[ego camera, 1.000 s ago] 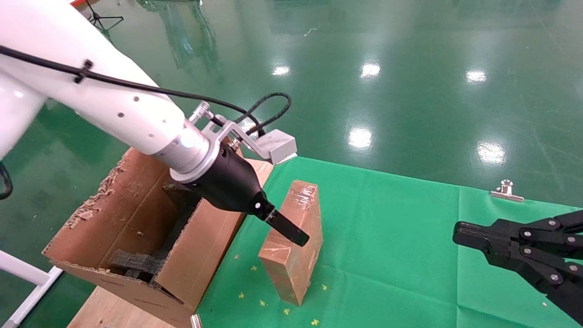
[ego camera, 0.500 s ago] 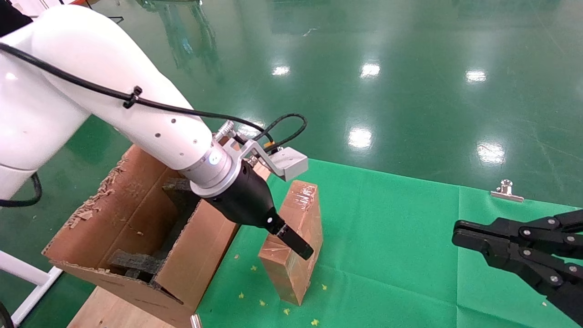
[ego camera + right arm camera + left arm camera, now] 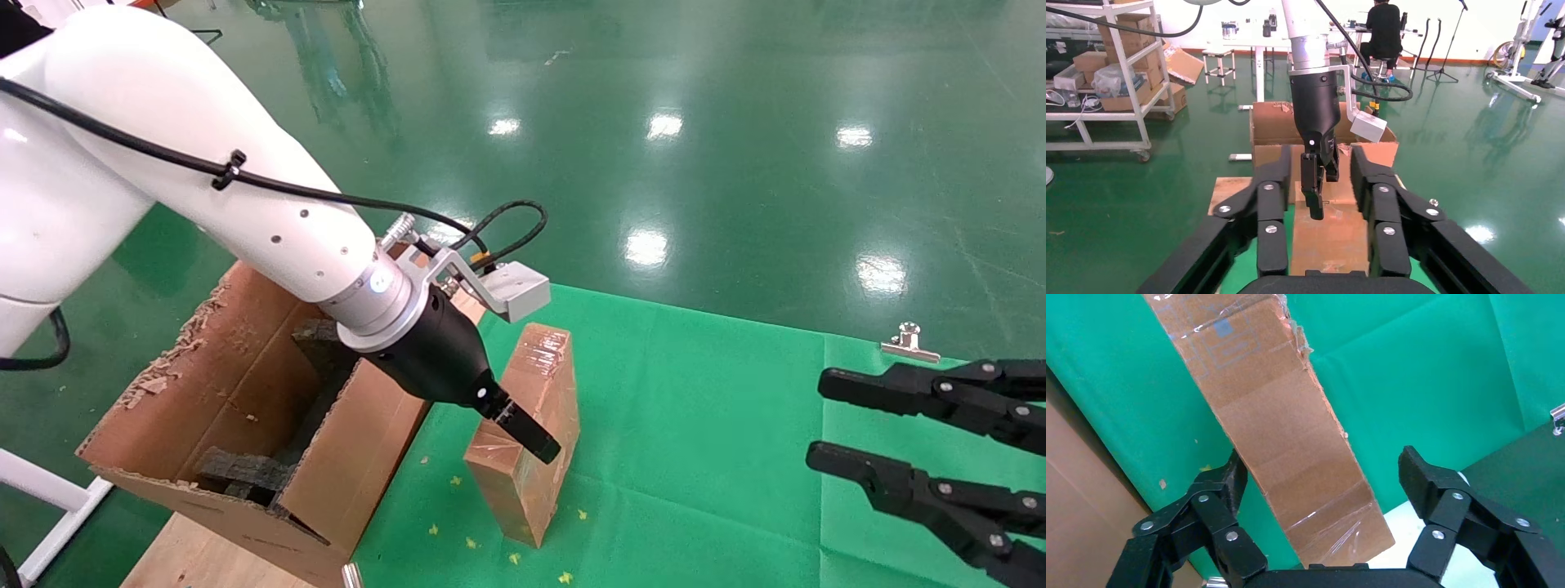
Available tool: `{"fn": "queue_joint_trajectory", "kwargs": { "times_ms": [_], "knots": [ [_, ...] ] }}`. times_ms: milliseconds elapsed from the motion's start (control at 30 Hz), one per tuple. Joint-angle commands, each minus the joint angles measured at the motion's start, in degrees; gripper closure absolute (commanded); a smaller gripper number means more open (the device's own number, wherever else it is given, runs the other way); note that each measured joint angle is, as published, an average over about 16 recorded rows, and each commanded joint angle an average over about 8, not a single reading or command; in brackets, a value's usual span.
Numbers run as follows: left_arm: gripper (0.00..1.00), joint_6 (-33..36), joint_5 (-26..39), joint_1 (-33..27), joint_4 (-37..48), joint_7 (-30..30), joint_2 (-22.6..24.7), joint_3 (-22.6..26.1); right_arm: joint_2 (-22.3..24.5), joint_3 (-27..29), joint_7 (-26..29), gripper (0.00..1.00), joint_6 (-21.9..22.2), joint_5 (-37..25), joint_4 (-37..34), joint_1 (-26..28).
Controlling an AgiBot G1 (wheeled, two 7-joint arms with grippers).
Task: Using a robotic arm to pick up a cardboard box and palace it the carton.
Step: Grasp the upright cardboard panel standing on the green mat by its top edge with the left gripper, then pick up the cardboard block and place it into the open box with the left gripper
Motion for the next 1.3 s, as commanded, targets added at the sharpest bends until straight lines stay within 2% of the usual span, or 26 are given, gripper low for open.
{"fn": "queue_joint_trajectory", "kwargs": {
  "times_ms": [33,900,1067,1300],
  "knots": [
    [1.00,0.1,-0.1,0.0,0.0,0.0,0.0,-0.1,0.0,0.0,0.0,0.00,0.0,0.0,0.0,0.0],
    [1.00,0.0,-0.1,-0.5,0.0,0.2,-0.6,-0.4,0.0,0.0,0.0,0.00,0.0,0.0,0.0,0.0],
    [1.00,-1.4,0.3,-2.8,0.1,0.5,-3.1,-1.9,0.0,0.0,0.0,0.00,0.0,0.0,0.0,0.0],
    [1.00,-3.9,0.0,-9.0,2.8,2.3,-9.5,-6.6,0.0,0.0,0.0,0.00,0.0,0.0,0.0,0.0]
  ]
}}
